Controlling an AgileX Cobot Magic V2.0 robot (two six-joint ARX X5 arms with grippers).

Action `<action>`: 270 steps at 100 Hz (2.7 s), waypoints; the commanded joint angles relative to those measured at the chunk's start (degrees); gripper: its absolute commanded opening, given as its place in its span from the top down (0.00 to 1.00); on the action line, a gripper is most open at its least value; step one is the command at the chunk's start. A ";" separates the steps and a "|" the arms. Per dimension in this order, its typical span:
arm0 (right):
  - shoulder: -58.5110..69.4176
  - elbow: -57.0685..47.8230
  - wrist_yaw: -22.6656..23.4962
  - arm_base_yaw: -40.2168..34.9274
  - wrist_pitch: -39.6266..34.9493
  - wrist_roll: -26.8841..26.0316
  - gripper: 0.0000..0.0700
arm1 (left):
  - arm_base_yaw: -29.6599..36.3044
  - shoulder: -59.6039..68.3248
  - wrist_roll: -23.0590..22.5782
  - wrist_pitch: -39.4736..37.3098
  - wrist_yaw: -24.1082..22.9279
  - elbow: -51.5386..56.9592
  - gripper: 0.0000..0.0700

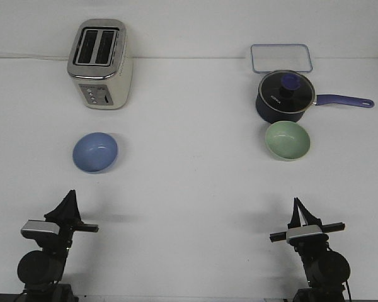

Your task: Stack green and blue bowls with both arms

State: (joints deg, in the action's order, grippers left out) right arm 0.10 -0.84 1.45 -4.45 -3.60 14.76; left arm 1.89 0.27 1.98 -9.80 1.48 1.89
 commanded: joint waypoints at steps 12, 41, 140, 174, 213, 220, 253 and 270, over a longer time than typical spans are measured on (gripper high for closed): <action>-0.02 0.11 0.04 -0.02 0.59 0.15 0.98 | -0.07 -0.09 -0.90 -0.59 0.04 -1.09 0.98; -0.02 0.11 0.04 -0.02 0.59 0.15 0.99 | -0.07 -0.09 -0.90 -0.59 0.02 -1.09 0.98; -0.02 -0.83 0.04 -0.02 0.09 -34.01 0.99 | -0.07 -0.09 -0.90 -0.59 0.02 -1.09 0.98; 7.13 -15.82 -3.45 0.02 -15.47 -41.11 1.00 | -0.07 -0.09 -0.90 -0.59 0.02 -1.09 0.98; 34.64 -39.19 -3.02 0.04 -26.34 -35.82 0.39 | -0.07 -0.09 -0.90 -0.59 0.02 -1.09 0.98; 39.54 -42.86 -3.37 0.04 -26.71 -34.84 0.39 | -0.07 -0.09 -0.90 -0.59 0.02 -1.09 0.98; 63.41 -59.82 -5.44 4.02 -30.99 -32.57 0.39 | -0.07 -0.09 -0.90 -0.59 0.02 -1.09 0.98; 74.88 -67.41 -3.67 6.93 -34.51 -29.92 0.39 | -0.07 -0.09 -0.90 -0.59 0.02 -1.09 0.98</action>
State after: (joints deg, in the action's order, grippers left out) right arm 71.42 -65.67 -2.85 1.85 -37.95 -17.63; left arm 1.89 0.27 1.98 -9.82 1.48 1.89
